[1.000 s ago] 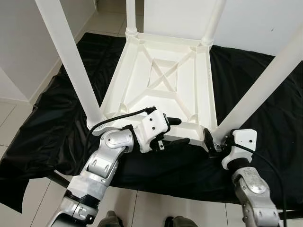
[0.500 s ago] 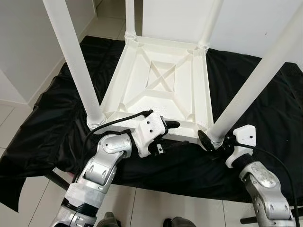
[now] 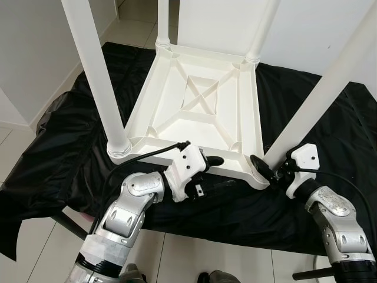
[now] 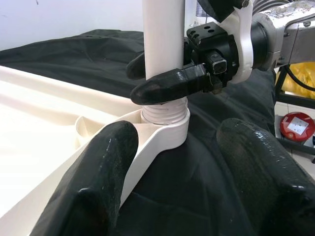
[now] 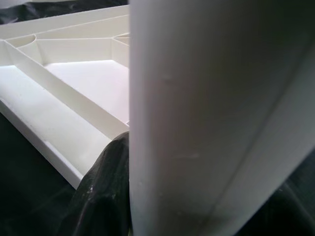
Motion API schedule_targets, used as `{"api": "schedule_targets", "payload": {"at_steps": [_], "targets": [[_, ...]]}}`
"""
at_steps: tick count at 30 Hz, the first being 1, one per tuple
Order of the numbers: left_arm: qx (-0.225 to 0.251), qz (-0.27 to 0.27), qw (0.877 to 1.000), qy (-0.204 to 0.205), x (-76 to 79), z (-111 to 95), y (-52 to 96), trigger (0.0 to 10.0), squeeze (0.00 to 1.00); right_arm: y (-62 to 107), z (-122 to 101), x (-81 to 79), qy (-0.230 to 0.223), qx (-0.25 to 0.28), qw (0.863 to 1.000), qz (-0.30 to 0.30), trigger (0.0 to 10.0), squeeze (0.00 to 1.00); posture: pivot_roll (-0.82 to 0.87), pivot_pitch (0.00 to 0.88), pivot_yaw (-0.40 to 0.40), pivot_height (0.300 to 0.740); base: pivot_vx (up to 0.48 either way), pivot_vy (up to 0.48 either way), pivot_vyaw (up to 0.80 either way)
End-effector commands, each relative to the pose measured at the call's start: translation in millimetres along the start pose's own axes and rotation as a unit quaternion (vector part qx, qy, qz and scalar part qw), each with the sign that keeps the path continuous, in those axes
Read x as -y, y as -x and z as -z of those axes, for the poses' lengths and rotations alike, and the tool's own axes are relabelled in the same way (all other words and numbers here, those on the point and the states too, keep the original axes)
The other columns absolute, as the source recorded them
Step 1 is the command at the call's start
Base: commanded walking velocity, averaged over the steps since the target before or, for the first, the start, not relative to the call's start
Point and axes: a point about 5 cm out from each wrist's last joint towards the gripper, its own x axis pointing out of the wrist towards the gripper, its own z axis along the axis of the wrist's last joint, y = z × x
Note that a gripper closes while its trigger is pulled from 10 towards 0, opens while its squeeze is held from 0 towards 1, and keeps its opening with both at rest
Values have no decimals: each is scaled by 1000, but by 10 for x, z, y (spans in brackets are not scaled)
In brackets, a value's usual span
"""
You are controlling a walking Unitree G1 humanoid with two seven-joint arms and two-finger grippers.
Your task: Building children table
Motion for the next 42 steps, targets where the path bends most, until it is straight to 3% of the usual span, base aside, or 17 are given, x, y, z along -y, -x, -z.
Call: {"api": "schedule_targets", "payload": {"at_steps": [1, 4, 5, 13, 17, 21, 30, 37, 42], "targets": [[-6, -47, 999, 4, -24, 5, -8, 10000, 0, 6, 32, 13, 4, -11, 1000, 3, 0, 0, 82, 67, -87, 740, 0, 0, 0], [-9, -51, 999, 12, -25, 14, -11, 10000, 0, 26, 51, -4, -3, -14, 1000, 8, 0, 0, 78, 66, -87, 740, 0, 0, 0], [-11, -57, 998, 18, -33, 15, -21, 10000, 0, 28, 58, -15, -9, -14, 1000, 22, 10000, 0, 68, 68, -94, 740, 0, 0, 0], [-19, -68, 997, 31, -51, 17, -41, 10000, 0, 20, 50, -4, -26, -7, 997, 77, 10000, 0, 65, 69, -96, 740, 0, 0, 0], [-27, -82, 996, 32, -61, 35, -40, 10000, 0, 50, 82, -113, -34, -7, 986, 162, 10000, 0, 62, 68, -87, 740, 0, 0, 0], [-27, -84, 996, 29, -67, 31, -34, 10000, 0, 67, 92, -139, -43, -6, 981, 191, 10000, 0, 59, 70, -72, 740, 0, 0, 0], [-26, -113, 993, 25, -118, 38, -46, 10000, 0, 65, 109, -465, -71, -17, 941, 330, 10000, 0, 50, 45, -65, 740, 0, 0, 0], [-30, -126, 991, 17, -108, 58, -68, 10000, 0, 13, 107, -555, -91, -33, 916, 389, 10000, 0, 51, 31, -65, 740, 0, 0, 0], [-35, -133, 990, 9, -125, 86, -82, 10000, 0, -62, 56, -593, -94, -19, 921, 377, 10000, 0, 38, 12, -52, 740, 0, 0, 0]]}}
